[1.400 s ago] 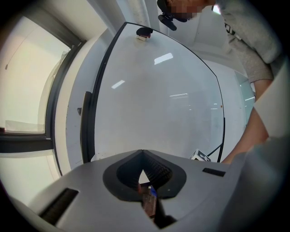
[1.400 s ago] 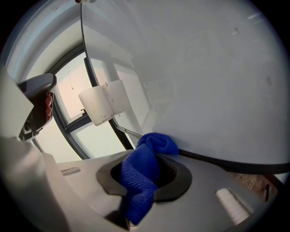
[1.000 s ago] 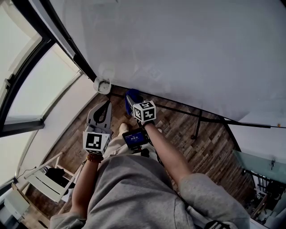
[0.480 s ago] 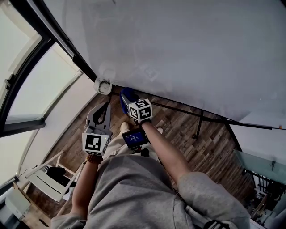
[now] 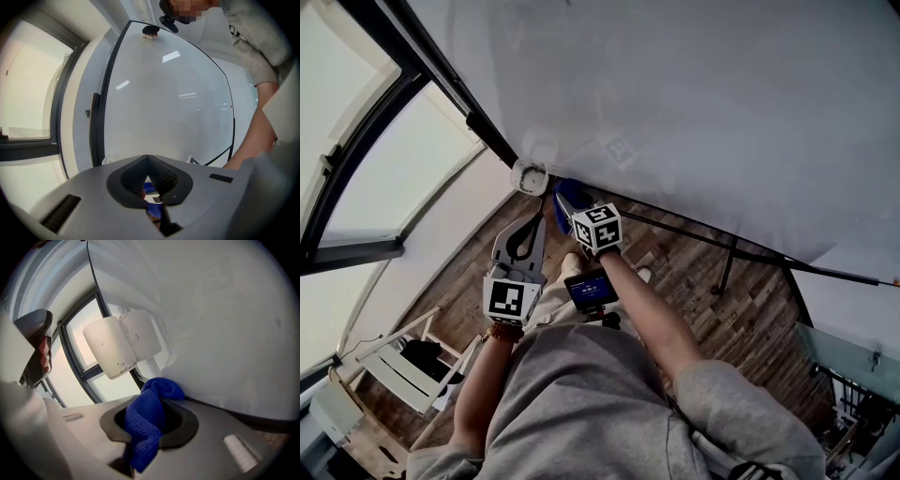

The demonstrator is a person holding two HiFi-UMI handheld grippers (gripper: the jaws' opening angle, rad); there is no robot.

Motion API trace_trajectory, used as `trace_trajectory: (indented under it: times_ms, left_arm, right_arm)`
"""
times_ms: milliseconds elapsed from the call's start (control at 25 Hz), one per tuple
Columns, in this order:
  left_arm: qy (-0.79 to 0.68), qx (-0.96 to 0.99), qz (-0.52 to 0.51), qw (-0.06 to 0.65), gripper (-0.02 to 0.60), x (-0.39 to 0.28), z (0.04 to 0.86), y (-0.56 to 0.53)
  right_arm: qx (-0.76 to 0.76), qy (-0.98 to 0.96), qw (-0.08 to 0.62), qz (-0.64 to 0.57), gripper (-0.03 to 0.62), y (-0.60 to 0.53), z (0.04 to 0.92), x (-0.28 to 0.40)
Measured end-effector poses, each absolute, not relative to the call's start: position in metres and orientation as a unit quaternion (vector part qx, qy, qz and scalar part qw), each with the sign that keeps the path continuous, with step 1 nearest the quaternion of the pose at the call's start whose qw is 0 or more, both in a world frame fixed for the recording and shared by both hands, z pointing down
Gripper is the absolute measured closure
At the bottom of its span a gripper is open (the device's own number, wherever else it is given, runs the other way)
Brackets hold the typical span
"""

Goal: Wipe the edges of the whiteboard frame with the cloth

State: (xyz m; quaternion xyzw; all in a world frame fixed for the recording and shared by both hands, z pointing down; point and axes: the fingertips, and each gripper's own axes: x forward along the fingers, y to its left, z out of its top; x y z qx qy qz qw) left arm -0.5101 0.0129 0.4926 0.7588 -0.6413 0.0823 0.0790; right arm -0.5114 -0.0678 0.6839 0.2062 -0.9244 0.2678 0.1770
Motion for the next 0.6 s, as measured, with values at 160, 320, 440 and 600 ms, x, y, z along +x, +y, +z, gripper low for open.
trace_trajectory:
  times_ms: [160, 320, 440, 600]
  left_arm:
    - [-0.645, 0.755, 0.084, 0.080, 0.574, -0.514, 0.492, 0.016]
    - [-0.650, 0.751, 0.085, 0.083, 0.574, -0.517, 0.493, 0.020]
    - [-0.652, 0.749, 0.086, 0.082, 0.574, -0.521, 0.492, 0.020]
    - [-0.655, 0.746, 0.089, 0.081, 0.574, -0.523, 0.492, 0.022]
  right_arm:
    - [0.194, -0.929, 0.177, 0.259, 0.500, -0.066, 0.683, -0.522]
    - [0.175, -0.938, 0.175, 0.242, 0.499, -0.063, 0.682, -0.532]
    - [0.168, -0.941, 0.173, 0.238, 0.499, -0.063, 0.682, -0.539]
    - [0.162, -0.942, 0.172, 0.237, 0.500, -0.061, 0.681, -0.545]
